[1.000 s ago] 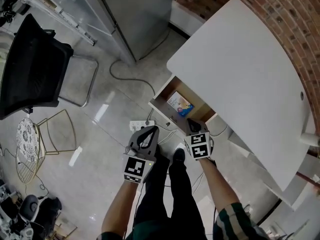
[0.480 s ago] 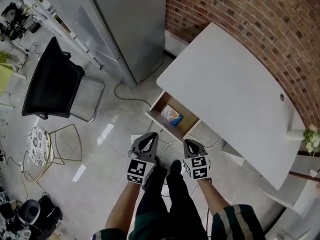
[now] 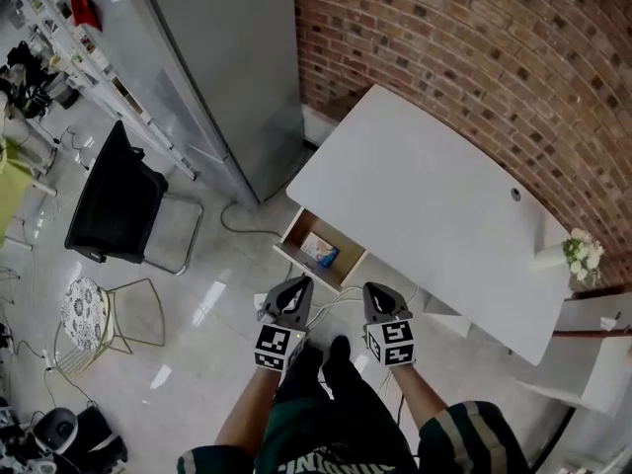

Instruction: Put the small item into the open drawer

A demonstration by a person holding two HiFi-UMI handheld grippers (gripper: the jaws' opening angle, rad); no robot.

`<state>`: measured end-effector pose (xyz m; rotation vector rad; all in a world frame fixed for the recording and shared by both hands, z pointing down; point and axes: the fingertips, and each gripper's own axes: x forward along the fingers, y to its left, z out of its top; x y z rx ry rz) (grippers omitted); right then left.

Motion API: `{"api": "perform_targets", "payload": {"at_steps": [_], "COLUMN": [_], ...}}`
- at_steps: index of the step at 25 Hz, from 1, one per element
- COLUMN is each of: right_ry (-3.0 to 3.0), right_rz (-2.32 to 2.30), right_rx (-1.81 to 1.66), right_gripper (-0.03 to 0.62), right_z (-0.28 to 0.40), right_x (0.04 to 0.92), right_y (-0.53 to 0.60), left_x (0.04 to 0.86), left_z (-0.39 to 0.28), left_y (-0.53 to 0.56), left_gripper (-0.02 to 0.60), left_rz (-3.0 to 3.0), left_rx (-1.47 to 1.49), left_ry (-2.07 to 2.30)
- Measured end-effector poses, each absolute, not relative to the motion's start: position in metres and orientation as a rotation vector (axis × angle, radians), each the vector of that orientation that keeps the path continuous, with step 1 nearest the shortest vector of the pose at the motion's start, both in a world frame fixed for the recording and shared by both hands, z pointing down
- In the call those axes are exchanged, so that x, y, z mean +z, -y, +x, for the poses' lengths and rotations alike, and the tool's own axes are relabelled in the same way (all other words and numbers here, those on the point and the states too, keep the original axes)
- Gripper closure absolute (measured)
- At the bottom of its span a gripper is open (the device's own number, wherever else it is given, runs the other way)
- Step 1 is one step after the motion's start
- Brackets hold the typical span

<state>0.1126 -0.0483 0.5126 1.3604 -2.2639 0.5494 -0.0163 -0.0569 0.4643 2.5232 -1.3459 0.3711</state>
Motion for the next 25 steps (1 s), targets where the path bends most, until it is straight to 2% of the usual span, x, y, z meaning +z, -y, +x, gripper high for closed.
{"api": "perform_targets", "payload": {"at_steps": [11, 25], "right_ry": [2.387, 2.43], "right_rz": [1.433, 1.452], "right_rx": [0.417, 0.374], "right_gripper": [0.57, 0.571], "right_z": [0.131, 0.15], "right_x": [0.435, 0.411], "right_y": [0.061, 0.074], "left_x": [0.398, 0.382], "left_z": [0.0, 0.013], "left_y": [0.068, 0.074], "left_gripper": [0.568, 0.568], "left_rz": [2.604, 2.622], "left_rx": [0.295, 0.266], "left_ry": [1.436, 1.475]}}
